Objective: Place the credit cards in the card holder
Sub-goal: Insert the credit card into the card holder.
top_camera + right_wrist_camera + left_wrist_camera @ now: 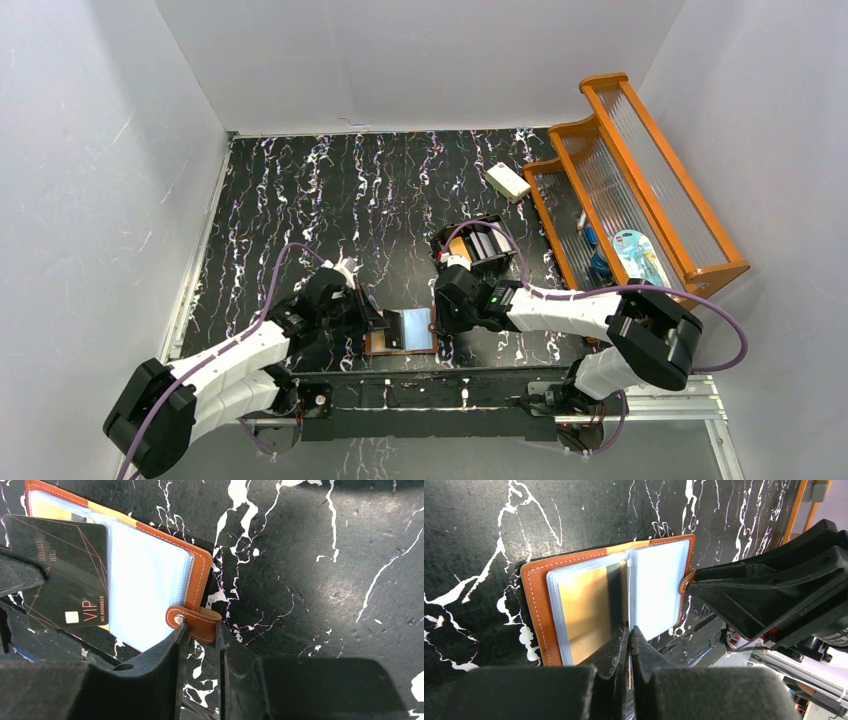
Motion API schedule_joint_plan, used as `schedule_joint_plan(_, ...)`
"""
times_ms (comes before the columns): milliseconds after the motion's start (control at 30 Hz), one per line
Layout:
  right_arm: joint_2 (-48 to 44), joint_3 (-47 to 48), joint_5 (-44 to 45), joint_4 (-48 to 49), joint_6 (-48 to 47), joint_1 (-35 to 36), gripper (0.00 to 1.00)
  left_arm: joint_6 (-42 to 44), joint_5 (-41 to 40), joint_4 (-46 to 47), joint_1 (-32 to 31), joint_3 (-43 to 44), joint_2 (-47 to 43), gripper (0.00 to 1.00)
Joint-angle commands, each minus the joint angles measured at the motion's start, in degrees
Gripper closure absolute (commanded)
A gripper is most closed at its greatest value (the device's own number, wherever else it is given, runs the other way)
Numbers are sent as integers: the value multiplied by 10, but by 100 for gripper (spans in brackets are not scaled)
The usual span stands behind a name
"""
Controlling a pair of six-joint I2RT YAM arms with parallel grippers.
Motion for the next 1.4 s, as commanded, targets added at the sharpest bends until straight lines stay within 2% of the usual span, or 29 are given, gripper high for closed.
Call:
schedule_joint_plan(0, 7, 5, 8, 16, 0, 4, 66, 13, 7, 5, 4, 10, -27, 100)
schedule_joint_plan(200, 6, 5, 8, 15, 0, 3, 66, 19, 7, 5, 4, 16, -40, 100)
schedule_joint_plan(667, 8, 7, 8, 15, 0, 4, 66, 9, 30, 72, 4, -11, 15, 100)
schedule_joint_plan(1100, 5, 7, 9, 15, -1, 4, 66, -17, -11, 7, 4, -24, 5, 100)
schedule_joint_plan(1367, 8, 11, 8, 16, -3, 4, 66, -29, -5, 20, 4, -33, 4, 100)
